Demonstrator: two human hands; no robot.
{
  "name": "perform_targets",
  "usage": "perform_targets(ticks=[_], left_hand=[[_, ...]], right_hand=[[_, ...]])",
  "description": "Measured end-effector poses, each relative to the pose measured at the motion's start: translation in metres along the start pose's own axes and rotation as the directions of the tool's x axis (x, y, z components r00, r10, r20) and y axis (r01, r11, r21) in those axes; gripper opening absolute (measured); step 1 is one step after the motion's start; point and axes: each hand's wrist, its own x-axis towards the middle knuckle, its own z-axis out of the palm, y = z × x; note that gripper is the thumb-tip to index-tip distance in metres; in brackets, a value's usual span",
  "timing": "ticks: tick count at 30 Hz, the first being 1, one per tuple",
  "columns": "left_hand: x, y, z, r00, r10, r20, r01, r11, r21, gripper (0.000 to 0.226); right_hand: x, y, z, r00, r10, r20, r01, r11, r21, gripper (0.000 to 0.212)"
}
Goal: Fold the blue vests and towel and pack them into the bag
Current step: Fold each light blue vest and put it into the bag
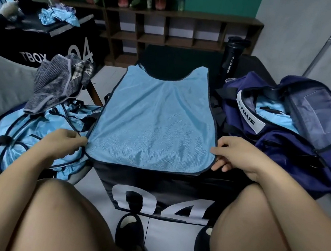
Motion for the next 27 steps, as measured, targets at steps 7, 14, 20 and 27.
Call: perform_targets(ticks=[7, 14, 20, 27], left_hand=[[-0.021, 0.039, 0.024, 0.850, 0.457, -0.262, -0.391, 0.881, 0.267, 0.017], [-0.057, 0.089, 0.100, 0.588, 0.809, 0.027, -0.777, 0.554, 0.299, 0.024], [-0.091, 0.115, 0.172, 0.367, 0.917, 0.158, -0.871, 0.279, 0.405, 0.064], [-0.085, 0.123, 0.210, 0.417, 0.882, 0.220, -0.775, 0.219, 0.593, 0.061]], right_hand=[[-0.003, -0.006, 0.003, 1.000, -0.009, 0.010, 0.009, 0.999, 0.036, 0.026], [-0.003, -0.013, 0.009, 0.999, -0.040, -0.012, 0.041, 0.995, 0.092, 0.027], [-0.003, -0.018, 0.013, 0.997, -0.052, -0.049, 0.059, 0.989, 0.139, 0.023], [-0.008, -0.020, 0.012, 0.998, -0.050, -0.036, 0.056, 0.980, 0.189, 0.021]])
